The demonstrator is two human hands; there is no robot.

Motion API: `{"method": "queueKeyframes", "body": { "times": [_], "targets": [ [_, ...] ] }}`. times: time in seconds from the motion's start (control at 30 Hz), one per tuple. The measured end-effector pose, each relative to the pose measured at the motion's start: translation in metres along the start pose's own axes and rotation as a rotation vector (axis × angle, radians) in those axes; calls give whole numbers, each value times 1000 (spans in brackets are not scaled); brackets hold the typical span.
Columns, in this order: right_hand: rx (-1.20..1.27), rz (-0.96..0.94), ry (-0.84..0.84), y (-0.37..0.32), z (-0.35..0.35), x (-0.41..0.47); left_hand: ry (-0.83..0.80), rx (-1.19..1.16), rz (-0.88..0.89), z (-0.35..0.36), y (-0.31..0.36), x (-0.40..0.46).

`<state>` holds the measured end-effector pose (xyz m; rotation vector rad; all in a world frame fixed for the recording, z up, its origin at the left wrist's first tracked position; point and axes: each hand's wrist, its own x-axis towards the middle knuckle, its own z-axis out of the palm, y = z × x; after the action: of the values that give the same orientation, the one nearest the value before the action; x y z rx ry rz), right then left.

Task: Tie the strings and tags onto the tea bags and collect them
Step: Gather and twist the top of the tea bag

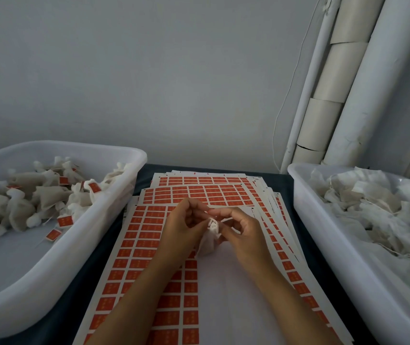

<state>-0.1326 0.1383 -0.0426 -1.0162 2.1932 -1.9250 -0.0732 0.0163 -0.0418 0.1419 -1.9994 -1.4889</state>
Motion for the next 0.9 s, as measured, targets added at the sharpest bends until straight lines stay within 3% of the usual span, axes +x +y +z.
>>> {"method": "queueKeyframes", "body": {
  "times": [0.5,0.73,0.9],
  "targets": [
    [-387,-250,86,9,-10,1,-155,49,-33,1,-5,-1],
    [-524,-287,30,8,-14,3,-298,92,9,2,-6,-6],
    [-599,-338,-9,8,-13,4,-176,145,93,7,-4,-5]
  ]
}}
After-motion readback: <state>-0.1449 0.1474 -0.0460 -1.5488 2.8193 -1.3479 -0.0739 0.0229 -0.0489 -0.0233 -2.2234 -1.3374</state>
